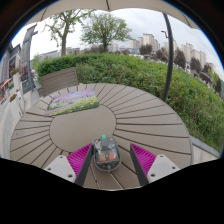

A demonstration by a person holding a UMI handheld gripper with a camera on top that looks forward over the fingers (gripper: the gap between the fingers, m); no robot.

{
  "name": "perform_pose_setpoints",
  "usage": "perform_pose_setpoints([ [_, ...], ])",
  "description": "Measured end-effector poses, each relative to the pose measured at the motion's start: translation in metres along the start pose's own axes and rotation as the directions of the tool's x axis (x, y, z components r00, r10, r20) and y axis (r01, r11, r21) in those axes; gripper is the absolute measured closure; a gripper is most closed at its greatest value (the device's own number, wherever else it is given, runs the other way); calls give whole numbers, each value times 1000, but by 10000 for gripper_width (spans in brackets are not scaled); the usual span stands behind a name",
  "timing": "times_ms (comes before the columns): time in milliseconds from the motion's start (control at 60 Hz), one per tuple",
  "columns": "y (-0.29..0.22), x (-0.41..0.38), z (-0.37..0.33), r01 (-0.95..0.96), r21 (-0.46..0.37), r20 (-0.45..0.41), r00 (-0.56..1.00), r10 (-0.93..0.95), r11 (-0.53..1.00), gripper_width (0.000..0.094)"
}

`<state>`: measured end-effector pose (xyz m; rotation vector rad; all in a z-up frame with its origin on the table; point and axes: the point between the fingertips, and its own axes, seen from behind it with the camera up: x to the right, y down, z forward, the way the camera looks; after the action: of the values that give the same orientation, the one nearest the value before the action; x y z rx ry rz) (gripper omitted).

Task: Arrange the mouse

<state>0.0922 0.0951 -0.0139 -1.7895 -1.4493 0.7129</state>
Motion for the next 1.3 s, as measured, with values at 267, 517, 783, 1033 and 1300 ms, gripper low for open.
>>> perform_pose_setpoints([
  [267, -3, 6, 13, -7, -46, 1, 1000, 8, 999, 508],
  [517, -109, -8, 4, -52, 2, 0, 999, 52, 999, 548],
  [783, -222, -130, 106, -63, 68, 75, 996, 58, 996, 548],
  [1033, -158, -209, 211, -51, -108, 57, 997, 58, 993, 527],
  [1300, -170, -201, 172, -42, -108, -29, 999, 39, 993, 77],
])
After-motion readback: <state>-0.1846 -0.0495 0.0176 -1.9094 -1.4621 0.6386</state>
